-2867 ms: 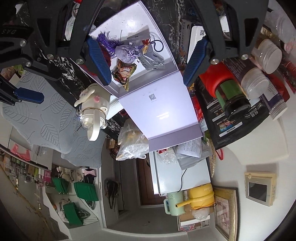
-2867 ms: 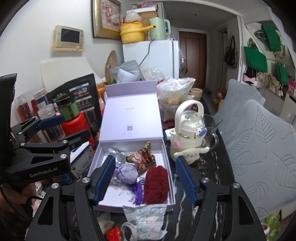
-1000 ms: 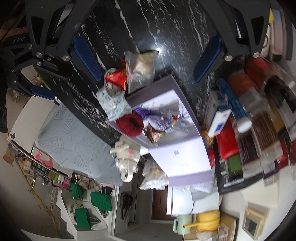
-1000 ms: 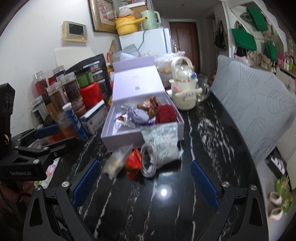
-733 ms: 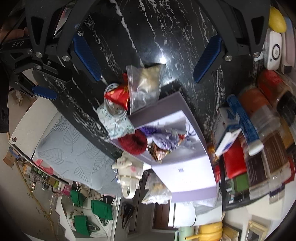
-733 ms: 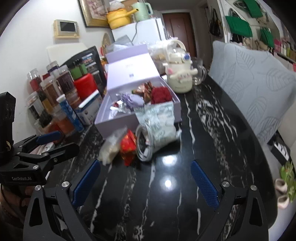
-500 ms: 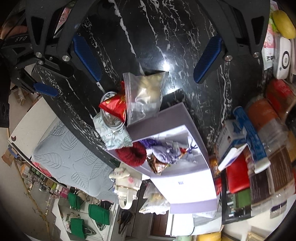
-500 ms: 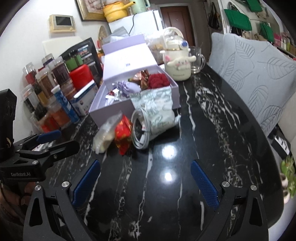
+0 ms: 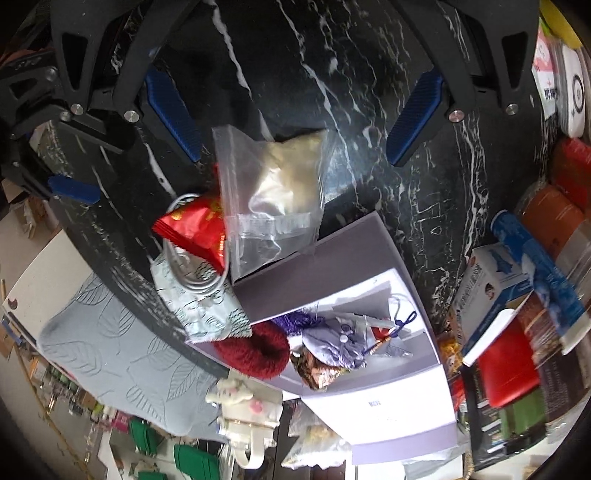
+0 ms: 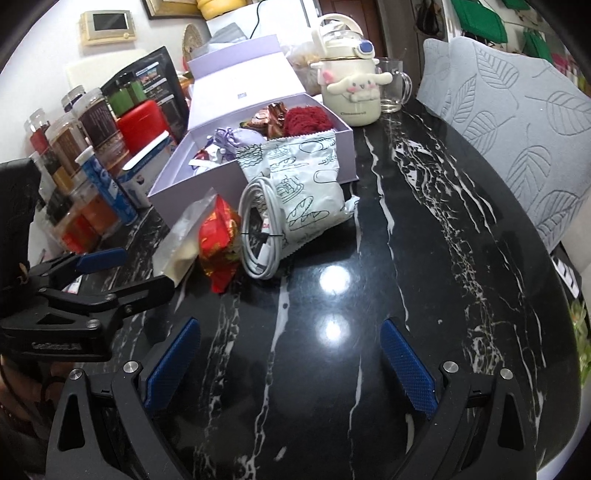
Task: Organize soft objects
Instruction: 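Grasp the clear zip bag with the left tool while the right tool grasps the white cable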
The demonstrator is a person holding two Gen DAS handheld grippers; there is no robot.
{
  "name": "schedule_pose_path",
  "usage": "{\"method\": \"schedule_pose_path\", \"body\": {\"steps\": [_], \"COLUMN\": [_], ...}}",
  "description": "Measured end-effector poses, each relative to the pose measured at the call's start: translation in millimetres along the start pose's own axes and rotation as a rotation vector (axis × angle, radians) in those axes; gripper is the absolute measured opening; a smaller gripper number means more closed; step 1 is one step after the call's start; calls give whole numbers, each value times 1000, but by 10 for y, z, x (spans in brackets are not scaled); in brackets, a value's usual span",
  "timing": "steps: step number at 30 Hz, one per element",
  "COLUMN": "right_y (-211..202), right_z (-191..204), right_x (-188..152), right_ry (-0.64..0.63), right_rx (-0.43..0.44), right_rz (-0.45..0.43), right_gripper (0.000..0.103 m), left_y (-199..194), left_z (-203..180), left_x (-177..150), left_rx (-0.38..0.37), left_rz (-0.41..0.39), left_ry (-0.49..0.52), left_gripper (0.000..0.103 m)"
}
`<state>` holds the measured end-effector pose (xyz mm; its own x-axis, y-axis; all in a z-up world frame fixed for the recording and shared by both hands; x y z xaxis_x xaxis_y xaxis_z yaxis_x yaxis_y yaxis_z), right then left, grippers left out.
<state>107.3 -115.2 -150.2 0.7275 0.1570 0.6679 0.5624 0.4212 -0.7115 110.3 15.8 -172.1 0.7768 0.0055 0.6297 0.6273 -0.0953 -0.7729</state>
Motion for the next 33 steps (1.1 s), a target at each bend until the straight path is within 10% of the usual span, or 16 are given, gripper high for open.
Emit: {"method": "schedule_pose_path", "body": {"steps": [25, 33], "right_y": [255, 326], "right_z": [-207, -280], "right_x": [405, 438], "right_ry": [1, 32], "right_rx": [-8, 8], "right_rz": [-26, -9], "right_gripper": [95, 87], "left_y": [525, 503], "left_z": [183, 46], "left_x": [197, 251], "left_rx": [35, 30], "left_rz": [82, 55], "left_ry": [-17, 25], "left_gripper": [101, 72]}}
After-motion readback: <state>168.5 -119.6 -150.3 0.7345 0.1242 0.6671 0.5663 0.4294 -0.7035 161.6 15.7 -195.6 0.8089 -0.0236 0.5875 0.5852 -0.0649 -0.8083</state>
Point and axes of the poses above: each gripper's, at about its wrist camera, not at the fingertips, and y roughly the way its jaws point, z to its left, x to its top, the point moved 9 cm from there along y, roughly the way its jaws point, and after that the axes turned 5 degrees about -z, right-handed, at the moved point
